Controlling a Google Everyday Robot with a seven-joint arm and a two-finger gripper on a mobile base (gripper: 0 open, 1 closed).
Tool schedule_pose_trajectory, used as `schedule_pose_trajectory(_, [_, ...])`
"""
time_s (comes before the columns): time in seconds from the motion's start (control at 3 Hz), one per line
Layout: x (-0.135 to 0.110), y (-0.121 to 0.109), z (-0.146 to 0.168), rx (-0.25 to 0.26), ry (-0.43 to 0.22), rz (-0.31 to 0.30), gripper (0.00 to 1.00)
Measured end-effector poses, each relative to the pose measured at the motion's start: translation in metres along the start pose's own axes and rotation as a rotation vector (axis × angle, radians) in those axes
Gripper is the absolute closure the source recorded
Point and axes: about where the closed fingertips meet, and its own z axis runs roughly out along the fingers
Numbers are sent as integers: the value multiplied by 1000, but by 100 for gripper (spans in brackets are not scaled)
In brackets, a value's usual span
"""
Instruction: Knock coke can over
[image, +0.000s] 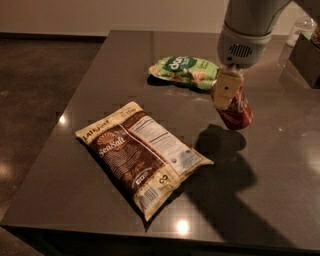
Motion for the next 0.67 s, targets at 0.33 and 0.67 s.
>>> schedule_pose_trajectory(0.33, [-10, 12, 12, -19, 42, -39, 60])
schedule_pose_trajectory(0.67, [-17, 20, 23, -41, 58, -70, 36])
